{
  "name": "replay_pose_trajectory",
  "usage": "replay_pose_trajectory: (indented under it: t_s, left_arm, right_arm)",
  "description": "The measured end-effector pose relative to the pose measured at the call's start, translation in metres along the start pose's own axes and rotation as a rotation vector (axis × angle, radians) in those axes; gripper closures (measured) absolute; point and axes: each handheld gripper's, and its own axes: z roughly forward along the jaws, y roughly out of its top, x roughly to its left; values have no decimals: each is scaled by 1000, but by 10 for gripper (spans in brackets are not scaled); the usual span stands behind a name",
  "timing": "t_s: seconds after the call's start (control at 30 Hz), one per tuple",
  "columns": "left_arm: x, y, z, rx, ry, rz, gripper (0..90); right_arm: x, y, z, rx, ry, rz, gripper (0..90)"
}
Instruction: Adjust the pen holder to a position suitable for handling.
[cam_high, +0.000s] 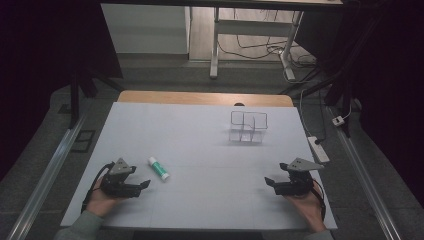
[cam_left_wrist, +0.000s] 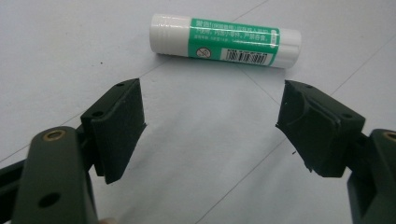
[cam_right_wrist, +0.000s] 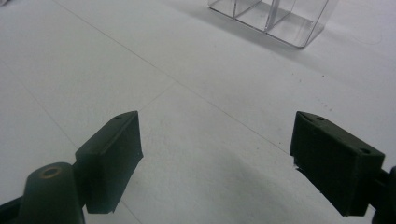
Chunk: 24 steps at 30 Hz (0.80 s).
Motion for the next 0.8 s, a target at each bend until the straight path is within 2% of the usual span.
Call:
replay_pose_trajectory:
  t_s: [0.8]
  left_arm:
    - [-1, 0, 2, 17, -11, 6, 223]
  right_arm:
    - [-1, 1, 1, 16, -9, 4, 214]
